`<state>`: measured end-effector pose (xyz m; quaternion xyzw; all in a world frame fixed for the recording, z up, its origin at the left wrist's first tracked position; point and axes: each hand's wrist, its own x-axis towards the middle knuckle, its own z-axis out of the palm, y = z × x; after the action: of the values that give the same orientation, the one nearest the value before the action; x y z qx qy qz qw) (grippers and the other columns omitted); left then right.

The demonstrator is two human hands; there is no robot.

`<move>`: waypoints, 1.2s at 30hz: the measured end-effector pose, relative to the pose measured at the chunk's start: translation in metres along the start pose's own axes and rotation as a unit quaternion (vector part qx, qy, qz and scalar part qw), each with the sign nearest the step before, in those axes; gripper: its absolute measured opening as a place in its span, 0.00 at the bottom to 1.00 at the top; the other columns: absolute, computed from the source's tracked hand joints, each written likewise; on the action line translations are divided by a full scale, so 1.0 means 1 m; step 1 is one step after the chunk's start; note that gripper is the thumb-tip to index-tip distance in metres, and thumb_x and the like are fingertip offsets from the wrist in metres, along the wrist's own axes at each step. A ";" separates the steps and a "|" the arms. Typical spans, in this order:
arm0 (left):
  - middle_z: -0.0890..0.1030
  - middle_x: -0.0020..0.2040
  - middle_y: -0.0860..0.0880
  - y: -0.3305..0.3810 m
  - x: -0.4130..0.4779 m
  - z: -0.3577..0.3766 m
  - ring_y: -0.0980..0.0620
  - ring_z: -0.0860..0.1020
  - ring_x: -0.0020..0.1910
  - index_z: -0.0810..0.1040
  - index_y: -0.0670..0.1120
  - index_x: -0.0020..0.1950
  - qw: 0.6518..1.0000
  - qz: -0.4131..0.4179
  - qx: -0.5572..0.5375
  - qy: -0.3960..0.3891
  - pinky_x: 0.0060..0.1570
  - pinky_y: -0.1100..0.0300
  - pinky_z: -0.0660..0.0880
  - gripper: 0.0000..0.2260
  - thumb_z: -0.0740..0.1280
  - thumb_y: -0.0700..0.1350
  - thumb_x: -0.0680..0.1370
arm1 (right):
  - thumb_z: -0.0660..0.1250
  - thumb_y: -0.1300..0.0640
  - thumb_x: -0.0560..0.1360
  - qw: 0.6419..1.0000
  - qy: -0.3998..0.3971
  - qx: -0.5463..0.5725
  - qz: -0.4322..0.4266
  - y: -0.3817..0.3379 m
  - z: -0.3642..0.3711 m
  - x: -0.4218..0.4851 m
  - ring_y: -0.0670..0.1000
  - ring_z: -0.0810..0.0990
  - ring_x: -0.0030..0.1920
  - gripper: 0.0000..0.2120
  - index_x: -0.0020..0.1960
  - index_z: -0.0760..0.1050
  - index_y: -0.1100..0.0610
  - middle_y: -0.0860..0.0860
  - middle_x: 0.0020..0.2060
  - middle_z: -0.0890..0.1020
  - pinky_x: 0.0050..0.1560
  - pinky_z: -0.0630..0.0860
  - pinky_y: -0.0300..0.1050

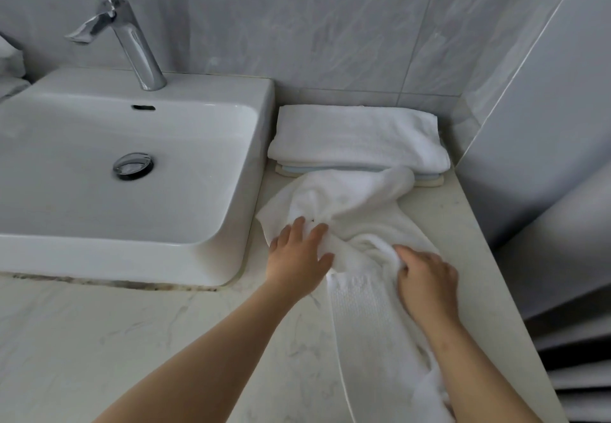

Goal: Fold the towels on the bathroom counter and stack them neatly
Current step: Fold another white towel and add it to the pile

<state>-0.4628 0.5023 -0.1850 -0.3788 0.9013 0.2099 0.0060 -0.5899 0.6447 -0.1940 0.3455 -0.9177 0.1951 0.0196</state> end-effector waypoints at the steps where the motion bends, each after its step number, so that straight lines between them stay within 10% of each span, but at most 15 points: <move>1: 0.50 0.77 0.48 0.000 0.001 -0.001 0.46 0.51 0.75 0.57 0.57 0.74 1.000 0.003 0.011 -0.016 0.73 0.50 0.49 0.25 0.59 0.53 0.78 | 0.57 0.62 0.74 0.998 -0.061 -0.009 -0.012 -0.003 -0.001 0.000 0.61 0.78 0.50 0.17 0.57 0.80 0.53 0.58 0.46 0.83 0.53 0.69 0.51; 5: 0.61 0.74 0.48 -0.008 0.008 -0.012 0.48 0.60 0.72 0.74 0.51 0.65 0.999 0.003 -0.024 -0.041 0.70 0.56 0.56 0.16 0.57 0.48 0.79 | 0.56 0.54 0.77 0.957 -0.236 0.129 0.110 -0.006 -0.016 0.011 0.59 0.77 0.45 0.14 0.45 0.79 0.58 0.55 0.40 0.81 0.45 0.73 0.48; 9: 0.79 0.38 0.46 -0.014 0.015 -0.027 0.48 0.76 0.39 0.78 0.43 0.36 0.986 -0.077 -0.142 -0.050 0.36 0.60 0.68 0.20 0.58 0.54 0.80 | 0.59 0.47 0.77 0.973 -0.162 0.096 0.131 -0.007 -0.013 0.010 0.57 0.76 0.40 0.16 0.40 0.74 0.58 0.54 0.36 0.78 0.40 0.71 0.47; 13: 0.76 0.55 0.46 -0.023 0.022 -0.026 0.46 0.76 0.52 0.73 0.46 0.60 0.980 -0.113 -0.160 0.038 0.47 0.59 0.72 0.13 0.62 0.50 0.79 | 0.66 0.52 0.75 0.980 -0.011 0.170 0.106 -0.011 -0.007 0.012 0.58 0.76 0.51 0.16 0.61 0.69 0.53 0.56 0.57 0.73 0.43 0.72 0.48; 18: 0.65 0.67 0.43 -0.020 0.029 -0.018 0.41 0.70 0.61 0.50 0.57 0.76 0.995 -0.096 -0.032 -0.025 0.54 0.52 0.71 0.30 0.62 0.51 0.78 | 0.64 0.45 0.75 0.974 -0.137 0.159 0.081 -0.013 0.000 0.030 0.57 0.62 0.69 0.33 0.75 0.52 0.42 0.51 0.73 0.59 0.61 0.68 0.54; 23: 0.67 0.64 0.42 -0.018 0.041 -0.019 0.40 0.72 0.58 0.47 0.58 0.76 0.991 -0.099 0.005 -0.094 0.52 0.52 0.71 0.30 0.59 0.53 0.78 | 0.52 0.39 0.78 0.960 -0.224 0.121 0.118 -0.018 0.002 0.041 0.57 0.59 0.68 0.23 0.72 0.57 0.39 0.47 0.71 0.62 0.61 0.64 0.54; 28: 0.74 0.56 0.43 -0.012 0.045 -0.017 0.43 0.74 0.50 0.64 0.50 0.66 0.988 -0.100 -0.014 -0.113 0.46 0.55 0.70 0.18 0.58 0.48 0.77 | 0.61 0.44 0.76 0.973 -0.195 0.034 0.118 -0.019 0.007 0.040 0.58 0.70 0.55 0.13 0.57 0.69 0.49 0.53 0.57 0.68 0.43 0.67 0.46; 36: 0.71 0.48 0.47 -0.008 0.032 -0.024 0.47 0.71 0.41 0.73 0.45 0.56 0.971 -0.096 -0.172 0.134 0.40 0.60 0.66 0.09 0.60 0.42 0.76 | 0.66 0.68 0.69 0.961 0.090 0.249 0.081 -0.013 0.011 0.035 0.52 0.68 0.37 0.08 0.38 0.69 0.58 0.54 0.38 0.72 0.31 0.60 0.39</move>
<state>-0.4766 0.4663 -0.1719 -0.4841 0.8036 0.3072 -0.1598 -0.6074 0.6095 -0.1938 0.2453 -0.8594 0.4485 -0.0003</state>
